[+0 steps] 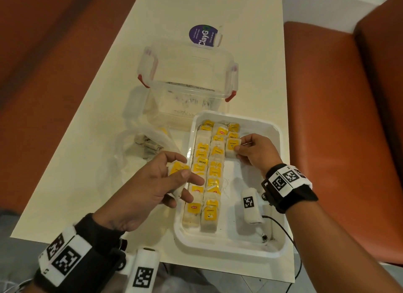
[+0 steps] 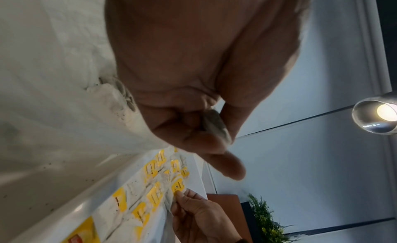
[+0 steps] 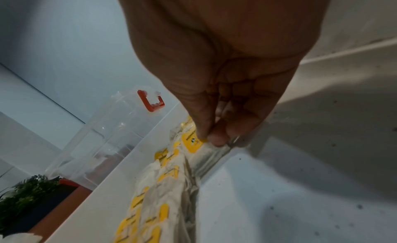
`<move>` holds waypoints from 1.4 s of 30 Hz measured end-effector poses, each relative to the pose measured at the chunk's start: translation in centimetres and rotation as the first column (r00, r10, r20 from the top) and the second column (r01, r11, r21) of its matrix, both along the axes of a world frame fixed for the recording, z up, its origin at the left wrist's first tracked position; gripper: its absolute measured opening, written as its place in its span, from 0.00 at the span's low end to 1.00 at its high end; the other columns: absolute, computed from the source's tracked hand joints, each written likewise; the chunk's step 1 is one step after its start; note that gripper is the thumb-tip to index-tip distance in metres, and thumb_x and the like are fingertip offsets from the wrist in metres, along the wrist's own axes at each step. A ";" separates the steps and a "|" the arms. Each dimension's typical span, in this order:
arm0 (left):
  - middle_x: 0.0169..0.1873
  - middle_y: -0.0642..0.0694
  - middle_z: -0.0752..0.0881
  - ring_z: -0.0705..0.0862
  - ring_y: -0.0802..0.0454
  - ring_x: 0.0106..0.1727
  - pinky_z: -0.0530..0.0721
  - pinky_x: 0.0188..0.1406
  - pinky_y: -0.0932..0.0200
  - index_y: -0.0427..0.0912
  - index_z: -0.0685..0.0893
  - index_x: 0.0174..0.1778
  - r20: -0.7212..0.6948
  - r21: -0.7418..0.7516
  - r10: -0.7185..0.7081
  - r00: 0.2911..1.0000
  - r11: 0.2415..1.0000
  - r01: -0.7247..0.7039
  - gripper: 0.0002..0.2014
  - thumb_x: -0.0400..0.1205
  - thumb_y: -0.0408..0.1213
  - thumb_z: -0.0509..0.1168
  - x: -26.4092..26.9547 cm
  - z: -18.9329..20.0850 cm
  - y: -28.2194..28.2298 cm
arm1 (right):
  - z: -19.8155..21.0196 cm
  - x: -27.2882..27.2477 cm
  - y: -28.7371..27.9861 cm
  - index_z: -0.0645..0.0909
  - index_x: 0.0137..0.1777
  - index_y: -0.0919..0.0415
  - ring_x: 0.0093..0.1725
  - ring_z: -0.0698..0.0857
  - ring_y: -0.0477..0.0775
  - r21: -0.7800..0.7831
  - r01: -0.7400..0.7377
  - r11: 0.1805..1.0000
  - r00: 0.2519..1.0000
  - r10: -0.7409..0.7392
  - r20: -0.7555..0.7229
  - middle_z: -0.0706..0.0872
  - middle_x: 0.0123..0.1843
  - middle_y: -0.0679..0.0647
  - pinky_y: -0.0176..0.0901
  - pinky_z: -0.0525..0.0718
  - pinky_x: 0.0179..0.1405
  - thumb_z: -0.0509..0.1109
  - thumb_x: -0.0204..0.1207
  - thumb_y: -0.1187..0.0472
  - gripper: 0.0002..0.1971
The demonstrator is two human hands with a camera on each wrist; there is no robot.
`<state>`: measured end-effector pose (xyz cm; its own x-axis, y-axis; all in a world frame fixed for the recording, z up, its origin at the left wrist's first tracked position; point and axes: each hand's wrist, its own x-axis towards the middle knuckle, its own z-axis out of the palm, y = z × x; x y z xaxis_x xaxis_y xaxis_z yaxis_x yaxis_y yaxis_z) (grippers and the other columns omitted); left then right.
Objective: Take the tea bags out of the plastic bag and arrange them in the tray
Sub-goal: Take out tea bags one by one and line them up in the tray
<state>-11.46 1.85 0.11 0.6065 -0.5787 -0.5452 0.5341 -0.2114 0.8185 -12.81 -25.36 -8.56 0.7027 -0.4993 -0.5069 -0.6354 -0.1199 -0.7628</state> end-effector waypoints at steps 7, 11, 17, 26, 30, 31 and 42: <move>0.44 0.47 0.92 0.87 0.53 0.37 0.80 0.29 0.62 0.47 0.82 0.42 0.049 -0.013 -0.012 0.999 1.000 0.013 0.06 0.75 0.44 0.71 0.0 -0.1 0.1 | -0.4 0.0 0.2 0.82 0.50 0.61 0.36 0.88 0.56 0.013 0.053 0.998 0.998 -0.054 0.019 0.90 0.37 0.59 0.59 0.90 0.49 0.78 0.73 0.69 0.10; 0.30 0.52 0.84 0.83 0.57 0.33 0.80 0.28 0.63 0.54 0.86 0.32 0.042 -0.012 0.015 0.999 1.000 -0.014 0.04 0.72 0.44 0.73 -0.1 -0.4 0.1 | -0.5 0.0 0.2 0.80 0.54 0.61 0.34 0.88 0.54 0.032 0.079 0.996 0.996 -0.080 0.033 0.90 0.40 0.62 0.53 0.91 0.45 0.79 0.73 0.69 0.14; 0.30 0.52 0.84 0.82 0.58 0.32 0.80 0.27 0.63 0.46 0.86 0.40 0.031 0.004 0.040 0.999 0.999 -0.041 0.06 0.72 0.43 0.74 0.0 -0.7 0.1 | -0.6 -0.1 0.2 0.79 0.55 0.60 0.33 0.88 0.53 0.021 0.086 0.996 0.995 -0.087 0.042 0.90 0.41 0.63 0.50 0.90 0.42 0.79 0.74 0.68 0.14; 0.39 0.49 0.88 0.87 0.55 0.43 0.87 0.37 0.61 0.45 0.91 0.55 -0.062 -0.050 0.130 0.990 0.990 -0.133 0.10 0.80 0.34 0.70 0.2 -1.4 0.0 | 1.3 -0.3 1.3 0.81 0.53 0.58 0.30 0.87 0.47 -0.115 0.037 0.993 0.998 -0.030 0.061 0.89 0.42 0.55 0.45 0.90 0.36 0.78 0.76 0.57 0.11; 0.45 0.47 0.90 0.89 0.55 0.45 0.89 0.40 0.59 0.45 0.90 0.59 -0.056 -0.071 0.156 0.986 0.985 -0.160 0.13 0.81 0.29 0.68 0.3 -1.3 -1.2 | 5.5 -1.4 4.2 0.85 0.53 0.59 0.29 0.85 0.43 0.014 -0.087 0.996 0.978 0.083 0.191 0.88 0.45 0.56 0.37 0.84 0.30 0.75 0.79 0.54 0.09; 0.46 0.48 0.91 0.89 0.56 0.44 0.89 0.39 0.59 0.47 0.88 0.60 -0.033 -0.075 0.168 0.985 0.983 -0.170 0.14 0.80 0.29 0.70 0.3 -1.2 -1.7 | 6.6 -1.8 5.0 0.86 0.53 0.58 0.31 0.85 0.45 0.074 -0.150 0.986 0.968 0.132 0.214 0.88 0.45 0.55 0.38 0.84 0.31 0.74 0.79 0.53 0.09; 0.48 0.47 0.93 0.92 0.53 0.47 0.89 0.44 0.56 0.48 0.87 0.59 0.237 -0.015 0.092 0.967 0.996 -0.092 0.16 0.76 0.34 0.77 -0.2 -1.1 -4.5 | 8.9 -3.8 4.7 0.87 0.44 0.57 0.37 0.85 0.49 0.082 -0.294 0.952 0.907 0.251 0.339 0.89 0.36 0.52 0.43 0.81 0.36 0.78 0.75 0.58 0.04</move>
<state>-11.67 -2.62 -1.02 0.7688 -0.5161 -0.3777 0.3421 -0.1671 0.9247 -16.64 -20.64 0.34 0.9370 -0.2114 -0.2781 -0.3108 -0.1410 -0.9399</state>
